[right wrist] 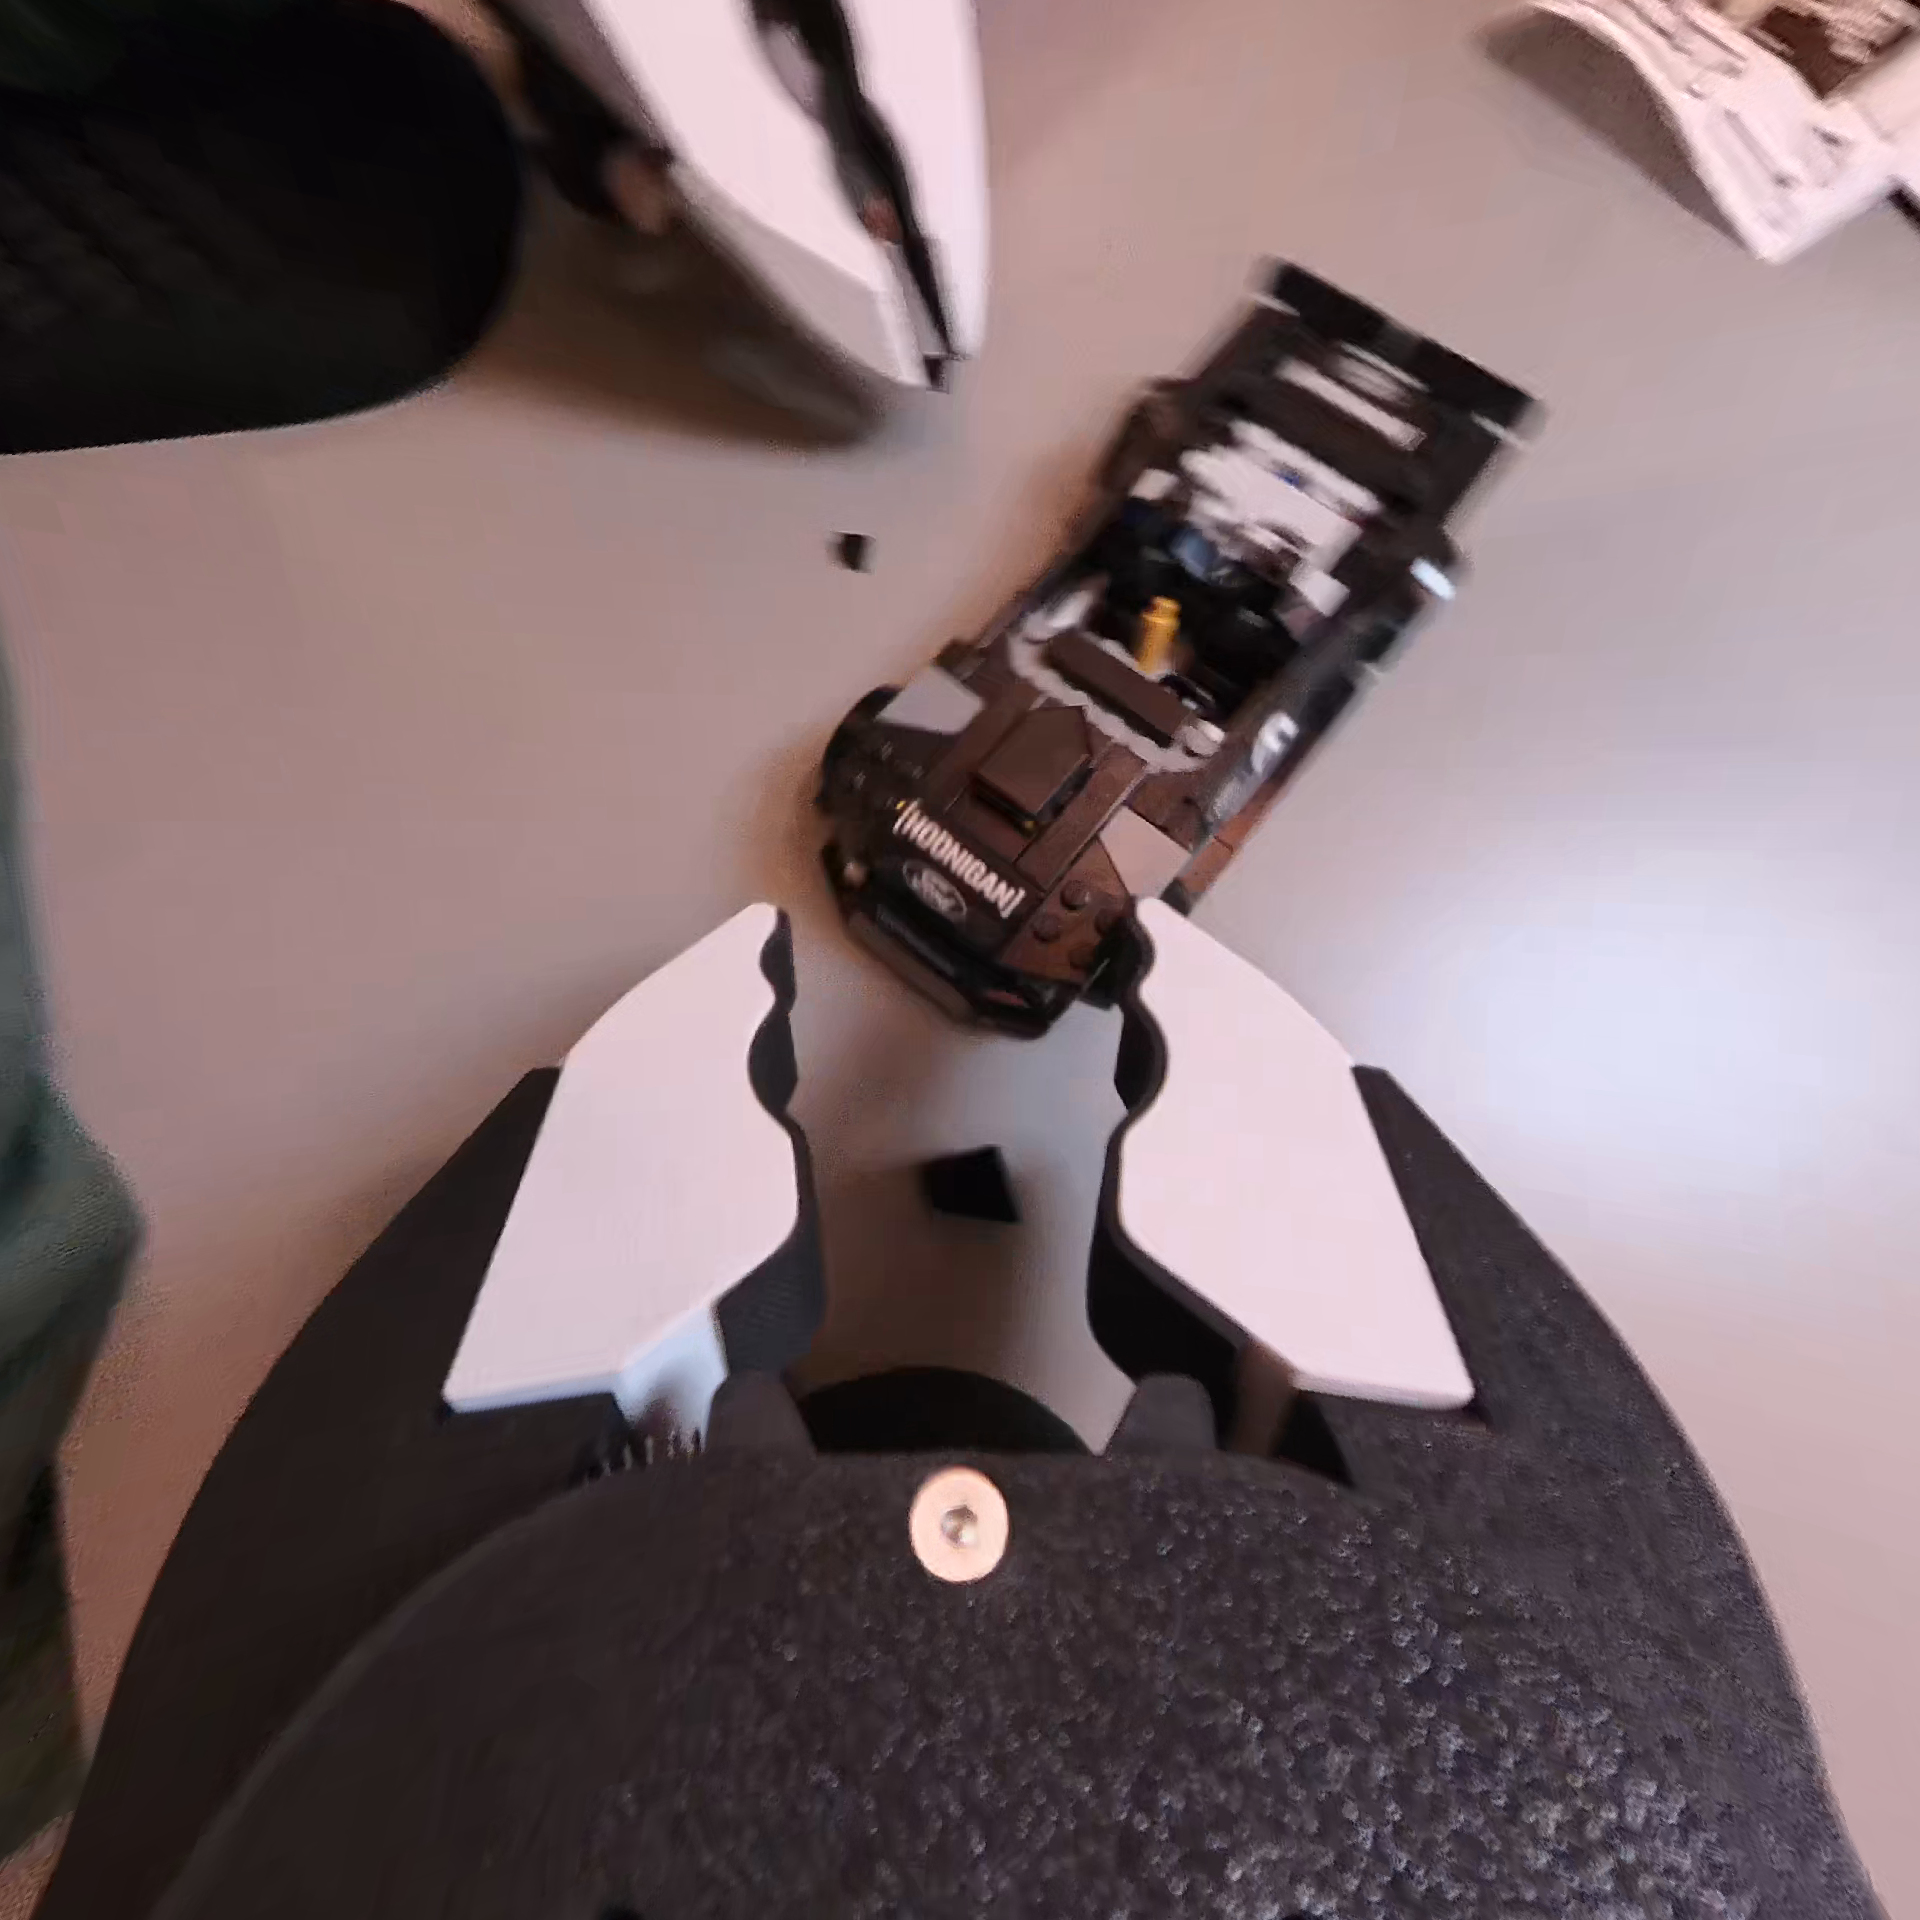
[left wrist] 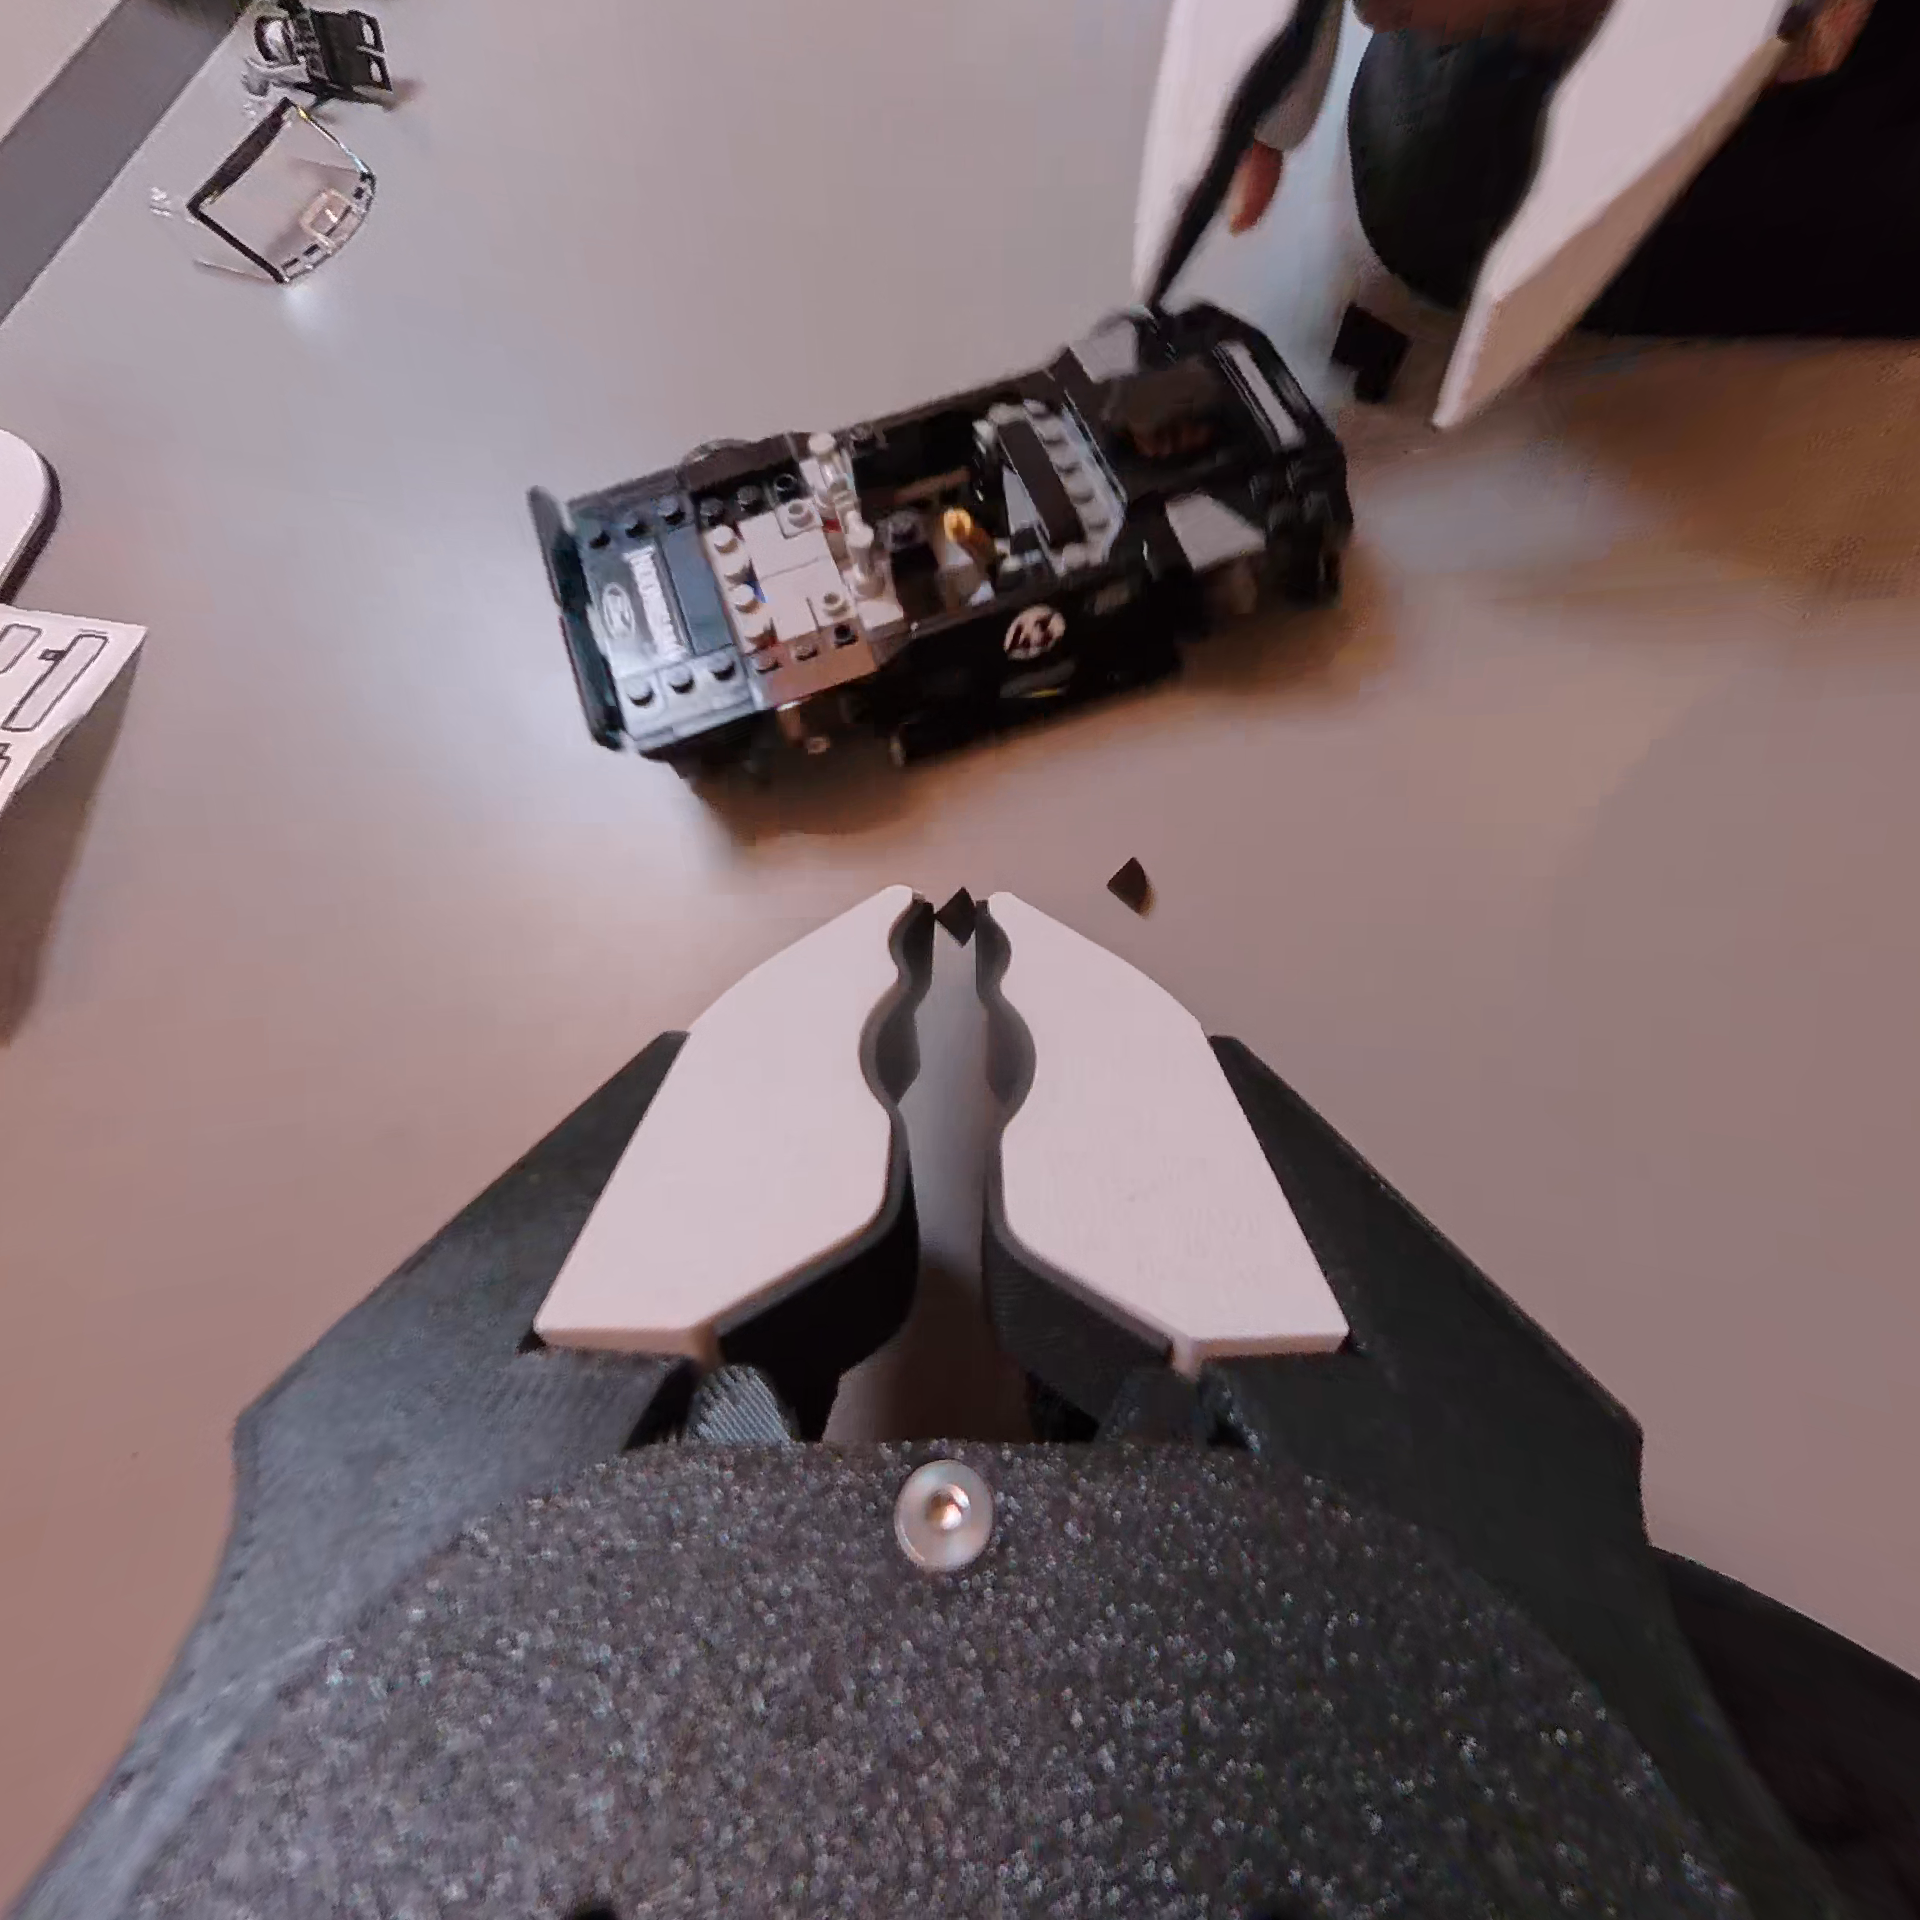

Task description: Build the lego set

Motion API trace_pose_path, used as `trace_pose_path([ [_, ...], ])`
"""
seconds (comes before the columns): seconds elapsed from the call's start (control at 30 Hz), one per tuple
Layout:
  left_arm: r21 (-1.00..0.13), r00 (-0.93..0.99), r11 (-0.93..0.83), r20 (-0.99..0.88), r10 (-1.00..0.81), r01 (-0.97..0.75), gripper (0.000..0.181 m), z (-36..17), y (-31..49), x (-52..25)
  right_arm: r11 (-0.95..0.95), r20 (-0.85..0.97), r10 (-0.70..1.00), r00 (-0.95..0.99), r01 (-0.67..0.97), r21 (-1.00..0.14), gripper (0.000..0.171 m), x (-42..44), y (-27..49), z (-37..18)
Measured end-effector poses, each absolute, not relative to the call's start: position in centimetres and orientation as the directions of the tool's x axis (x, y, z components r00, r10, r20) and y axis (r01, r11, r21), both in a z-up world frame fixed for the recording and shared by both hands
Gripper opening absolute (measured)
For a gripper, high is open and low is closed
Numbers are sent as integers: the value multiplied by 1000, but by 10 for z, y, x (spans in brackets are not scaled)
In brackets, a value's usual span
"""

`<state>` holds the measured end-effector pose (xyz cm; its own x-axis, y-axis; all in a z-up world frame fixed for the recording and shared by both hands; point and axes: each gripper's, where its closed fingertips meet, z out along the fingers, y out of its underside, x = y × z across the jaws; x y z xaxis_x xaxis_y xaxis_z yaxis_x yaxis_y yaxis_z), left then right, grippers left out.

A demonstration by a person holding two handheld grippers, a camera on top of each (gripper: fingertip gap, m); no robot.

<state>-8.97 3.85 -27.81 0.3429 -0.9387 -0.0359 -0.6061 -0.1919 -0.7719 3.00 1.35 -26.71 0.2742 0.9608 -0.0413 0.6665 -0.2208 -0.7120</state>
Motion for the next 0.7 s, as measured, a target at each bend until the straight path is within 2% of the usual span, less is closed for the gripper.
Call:
trace_pose_path([
  [0.1,-785,355,-194,-35,-934,-589,8,-274,41,-91,-139,-55,988,146,661,-737,56,15,-10,-262],
  [0.3,-799,374,-193,-43,-926,-570,8,-269,44,-94,-198,-44,969,242,661,-724,56,19,17,-261],
  [0.53,-819,407,-207,-35,-913,-535,8,-263,50,-100,-66,40,992,119,770,-634,48,-10,2,-278],
  [0.7,-846,419,-213,-13,-908,-489,8,-256,52,-103,-49,8,997,73,743,-667,48,-33,-5,-271],
])
